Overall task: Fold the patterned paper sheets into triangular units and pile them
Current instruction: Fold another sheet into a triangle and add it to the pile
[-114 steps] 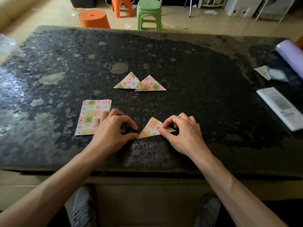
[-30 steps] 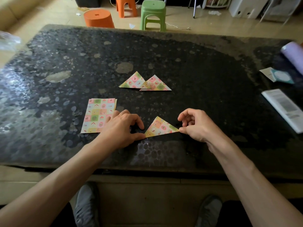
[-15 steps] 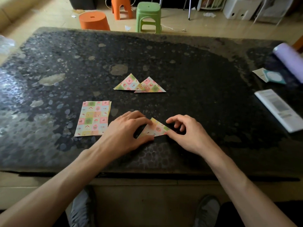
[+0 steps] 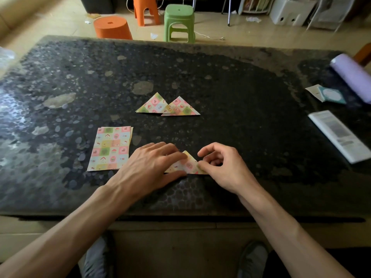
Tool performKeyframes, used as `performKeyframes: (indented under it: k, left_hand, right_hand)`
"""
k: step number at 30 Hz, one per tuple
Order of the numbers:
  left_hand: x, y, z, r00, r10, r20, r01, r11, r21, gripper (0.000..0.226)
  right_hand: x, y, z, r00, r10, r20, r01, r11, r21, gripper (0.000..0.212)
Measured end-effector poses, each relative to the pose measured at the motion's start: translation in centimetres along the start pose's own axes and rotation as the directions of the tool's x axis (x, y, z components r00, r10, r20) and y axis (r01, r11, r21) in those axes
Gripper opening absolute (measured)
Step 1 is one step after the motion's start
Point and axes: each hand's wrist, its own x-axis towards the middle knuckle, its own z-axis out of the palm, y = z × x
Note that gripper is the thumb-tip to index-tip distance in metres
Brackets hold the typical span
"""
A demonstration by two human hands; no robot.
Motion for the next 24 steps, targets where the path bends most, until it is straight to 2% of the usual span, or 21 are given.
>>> performKeyframes:
  k: [2, 5, 7, 11, 14, 18, 24]
  left_hand:
    - [0.0, 0.1, 0.1, 1.000, -0.006, 0.020, 0.006, 1.000, -0.001, 0.051]
    - [0.0, 0.2, 0.1, 1.000, -0.003, 0.013, 0.003, 1.000, -0.004, 0.048]
    - [0.0, 0.4, 0.3, 1.000, 0.001, -0.005, -0.002, 1.000, -0.008, 0.044]
    - [-0.2, 0.6, 0.6, 0.999, 0.027, -0.029, -0.027, 1.000, 0.000, 0.046]
    - [-0.3, 0.4, 0.6, 0.999, 0.033, -0.021, -0.033, 0.999, 0.004, 0.046]
    - [-0.4, 0.4, 0.8, 1.000, 0.009, -0.008, -0.009, 1.000, -0.001, 0.041]
    - [-0.4, 0.3, 0.4, 1.000, 0.010, 0.008, -0.010, 1.000, -0.023, 0.050]
  right_hand:
    - [0.0, -0.1, -0.1, 1.000, 0.016, -0.009, -0.016, 1.000, 0.013, 0.018]
    - [-0.5, -0.1, 0.1, 0.998, -0.015, -0.055, 0.003, 0.974, -0.226, 0.024]
    - [-1.0, -0.1, 0.7, 0.994, -0.083, -0.065, 0.060, 0.951, -0.304, 0.032]
    - [-1.6, 0.2, 2.1, 0.982, -0.164, -0.090, 0.134, 0.954, -0.268, 0.030]
    - [-1.6, 0.2, 2.4, 0.983, -0.142, -0.115, 0.120, 0.977, -0.178, 0.027]
    - [-1.5, -0.2, 1.9, 0.987, -0.117, -0.113, 0.101, 0.985, -0.139, 0.016]
    - [-1.2, -0.2, 1.7, 0.995, -0.051, -0.080, 0.051, 0.999, 0.003, 0.023]
